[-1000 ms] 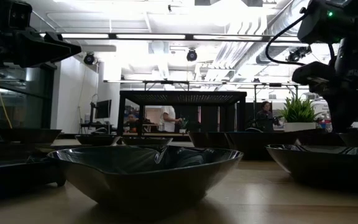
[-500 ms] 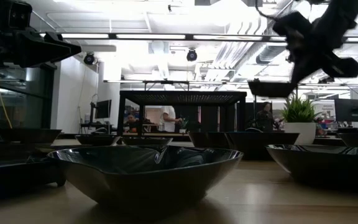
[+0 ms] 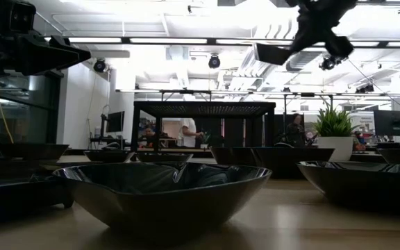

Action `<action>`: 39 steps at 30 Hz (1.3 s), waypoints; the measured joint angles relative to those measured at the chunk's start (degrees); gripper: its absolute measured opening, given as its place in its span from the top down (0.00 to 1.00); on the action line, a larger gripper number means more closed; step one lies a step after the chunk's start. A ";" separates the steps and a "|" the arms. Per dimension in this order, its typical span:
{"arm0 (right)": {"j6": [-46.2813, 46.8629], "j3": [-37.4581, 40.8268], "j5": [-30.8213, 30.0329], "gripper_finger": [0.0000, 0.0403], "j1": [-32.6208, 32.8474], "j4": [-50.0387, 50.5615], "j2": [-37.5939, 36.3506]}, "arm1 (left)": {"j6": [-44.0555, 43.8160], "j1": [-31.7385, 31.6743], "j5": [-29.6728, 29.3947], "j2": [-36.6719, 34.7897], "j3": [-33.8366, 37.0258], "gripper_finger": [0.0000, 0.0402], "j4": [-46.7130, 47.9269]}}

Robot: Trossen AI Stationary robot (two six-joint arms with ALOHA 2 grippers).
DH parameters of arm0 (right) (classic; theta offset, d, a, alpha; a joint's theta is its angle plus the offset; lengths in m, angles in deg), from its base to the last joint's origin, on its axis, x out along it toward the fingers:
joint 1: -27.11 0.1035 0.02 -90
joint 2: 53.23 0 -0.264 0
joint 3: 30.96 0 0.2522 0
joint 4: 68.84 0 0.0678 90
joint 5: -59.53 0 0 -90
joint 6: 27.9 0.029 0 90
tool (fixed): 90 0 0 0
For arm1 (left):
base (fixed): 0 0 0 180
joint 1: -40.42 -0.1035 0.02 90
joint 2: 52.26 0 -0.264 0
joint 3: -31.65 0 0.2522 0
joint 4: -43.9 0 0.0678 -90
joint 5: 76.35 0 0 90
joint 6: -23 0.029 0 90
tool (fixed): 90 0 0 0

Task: Pick & Place Mini shaped plates
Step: Put the black distorted square plate on the shelf

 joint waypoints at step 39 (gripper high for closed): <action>-10.56 -22.12 19.53 1.00 -19.53 5.19 35.45 | 0.02 0.02 -0.04 -0.01 0.00 0.58 0.00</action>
